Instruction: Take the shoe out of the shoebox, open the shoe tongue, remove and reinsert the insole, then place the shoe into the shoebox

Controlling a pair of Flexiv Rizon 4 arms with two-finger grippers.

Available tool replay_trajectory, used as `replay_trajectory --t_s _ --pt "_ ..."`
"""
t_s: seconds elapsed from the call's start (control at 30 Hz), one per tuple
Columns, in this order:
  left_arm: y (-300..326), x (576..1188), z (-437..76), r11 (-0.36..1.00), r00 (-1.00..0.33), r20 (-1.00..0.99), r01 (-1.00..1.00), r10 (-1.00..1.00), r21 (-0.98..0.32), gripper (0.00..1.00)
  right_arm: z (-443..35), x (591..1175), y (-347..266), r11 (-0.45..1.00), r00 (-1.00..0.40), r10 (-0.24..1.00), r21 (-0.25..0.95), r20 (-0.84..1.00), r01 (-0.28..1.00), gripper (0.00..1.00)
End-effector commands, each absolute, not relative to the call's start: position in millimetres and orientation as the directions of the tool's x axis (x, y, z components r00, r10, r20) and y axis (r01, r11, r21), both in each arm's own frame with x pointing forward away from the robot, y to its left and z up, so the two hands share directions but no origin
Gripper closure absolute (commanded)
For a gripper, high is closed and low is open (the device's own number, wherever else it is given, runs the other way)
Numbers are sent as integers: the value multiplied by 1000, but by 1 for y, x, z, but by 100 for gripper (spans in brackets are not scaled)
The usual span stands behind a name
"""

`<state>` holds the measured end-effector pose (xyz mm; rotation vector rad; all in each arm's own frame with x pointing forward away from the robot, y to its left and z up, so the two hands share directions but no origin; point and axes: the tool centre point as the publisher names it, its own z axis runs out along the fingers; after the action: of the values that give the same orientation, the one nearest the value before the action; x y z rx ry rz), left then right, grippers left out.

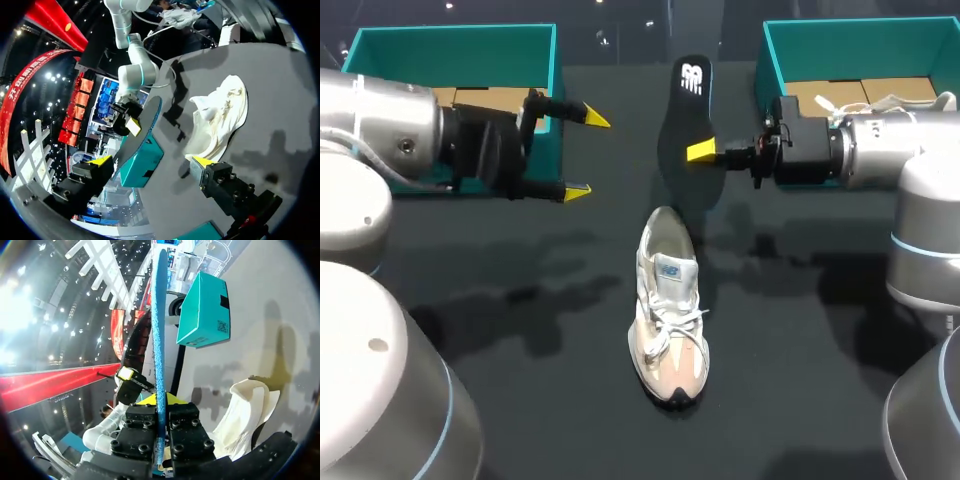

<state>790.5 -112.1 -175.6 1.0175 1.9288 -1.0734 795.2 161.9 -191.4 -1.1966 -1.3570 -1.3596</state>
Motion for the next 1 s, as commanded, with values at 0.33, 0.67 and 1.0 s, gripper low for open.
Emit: replay_trajectory --t_s 0.33,0.67,1.0 --pt "-100 787 -165 429 -673 -629 736 389 -523 0 -193 801 167 -38 -180 58 182 982 983 100" --pt "-84 791 -188 622 -958 -163 279 238 -731 0 -201 811 151 -26 -390 72 393 918 919 100" --pt "-81 784 -194 676 -976 -106 209 191 -707 0 -211 816 150 -22 -450 103 455 887 890 100"
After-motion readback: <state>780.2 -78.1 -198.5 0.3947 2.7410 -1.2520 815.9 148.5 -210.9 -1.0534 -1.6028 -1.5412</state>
